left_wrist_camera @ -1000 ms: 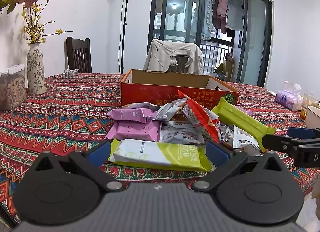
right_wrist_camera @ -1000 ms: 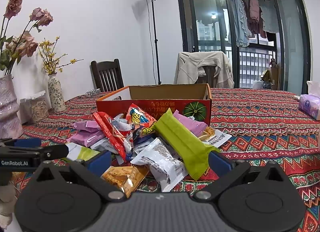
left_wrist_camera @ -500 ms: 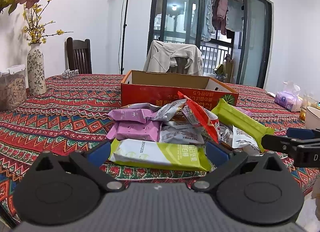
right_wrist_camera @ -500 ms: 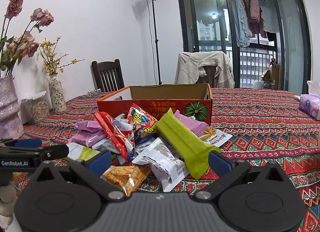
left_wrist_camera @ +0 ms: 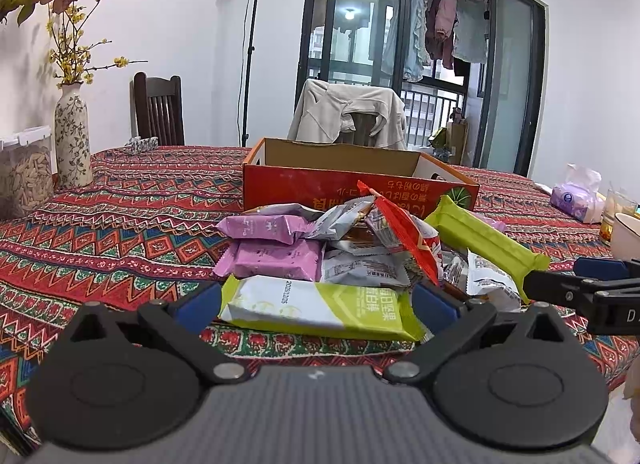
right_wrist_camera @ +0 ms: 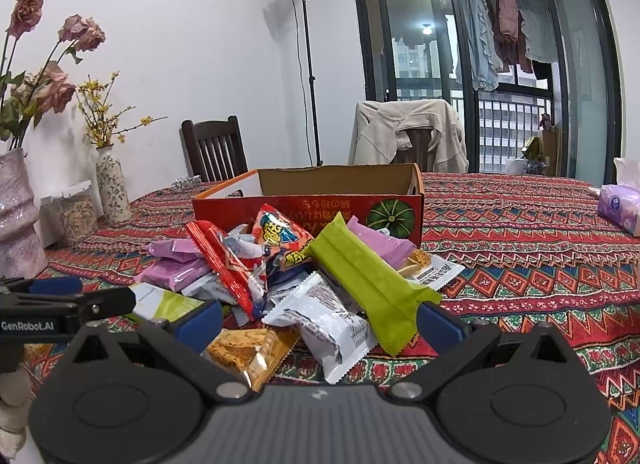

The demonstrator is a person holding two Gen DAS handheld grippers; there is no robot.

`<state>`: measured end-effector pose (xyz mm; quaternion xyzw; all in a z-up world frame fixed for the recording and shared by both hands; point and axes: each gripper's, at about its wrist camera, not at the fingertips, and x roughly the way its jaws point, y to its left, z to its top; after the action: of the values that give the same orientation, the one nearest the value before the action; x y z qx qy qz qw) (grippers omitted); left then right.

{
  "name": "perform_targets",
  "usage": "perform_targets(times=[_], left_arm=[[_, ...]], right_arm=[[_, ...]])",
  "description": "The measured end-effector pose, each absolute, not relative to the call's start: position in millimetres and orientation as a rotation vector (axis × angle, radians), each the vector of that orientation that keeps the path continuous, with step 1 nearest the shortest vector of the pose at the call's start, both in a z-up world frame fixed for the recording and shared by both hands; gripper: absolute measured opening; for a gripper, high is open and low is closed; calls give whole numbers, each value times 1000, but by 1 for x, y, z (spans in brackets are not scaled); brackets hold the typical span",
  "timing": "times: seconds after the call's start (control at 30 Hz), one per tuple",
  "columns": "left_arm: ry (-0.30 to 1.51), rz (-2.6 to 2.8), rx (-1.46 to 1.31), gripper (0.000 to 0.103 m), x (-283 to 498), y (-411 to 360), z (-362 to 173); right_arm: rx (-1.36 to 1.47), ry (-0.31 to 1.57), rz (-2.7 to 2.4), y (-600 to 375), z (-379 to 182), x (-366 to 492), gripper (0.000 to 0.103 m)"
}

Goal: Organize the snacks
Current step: 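Grasp the white snack packet with the right gripper while the left gripper grasps the red packet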

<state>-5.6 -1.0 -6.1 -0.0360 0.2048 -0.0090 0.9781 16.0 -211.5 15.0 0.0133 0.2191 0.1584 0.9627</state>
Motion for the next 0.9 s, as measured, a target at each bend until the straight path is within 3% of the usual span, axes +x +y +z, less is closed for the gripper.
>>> perform_targets(times=[0.1,0.3,0.67,0.9], left_arm=[[417,-15,-75,103,-5,0,-7],[425,-6,-79,103,-1,4,-9],[437,0,-82,103,2,9,-10],[460,11,-88,103,6,12,-11]], right_arm=[[32,442,311,-213,14,17,100],[-26,450,334,-210,12,28,69],[-110,529,379,-193,-1,64,67],[-92,563,417,-192,-9,75,47]])
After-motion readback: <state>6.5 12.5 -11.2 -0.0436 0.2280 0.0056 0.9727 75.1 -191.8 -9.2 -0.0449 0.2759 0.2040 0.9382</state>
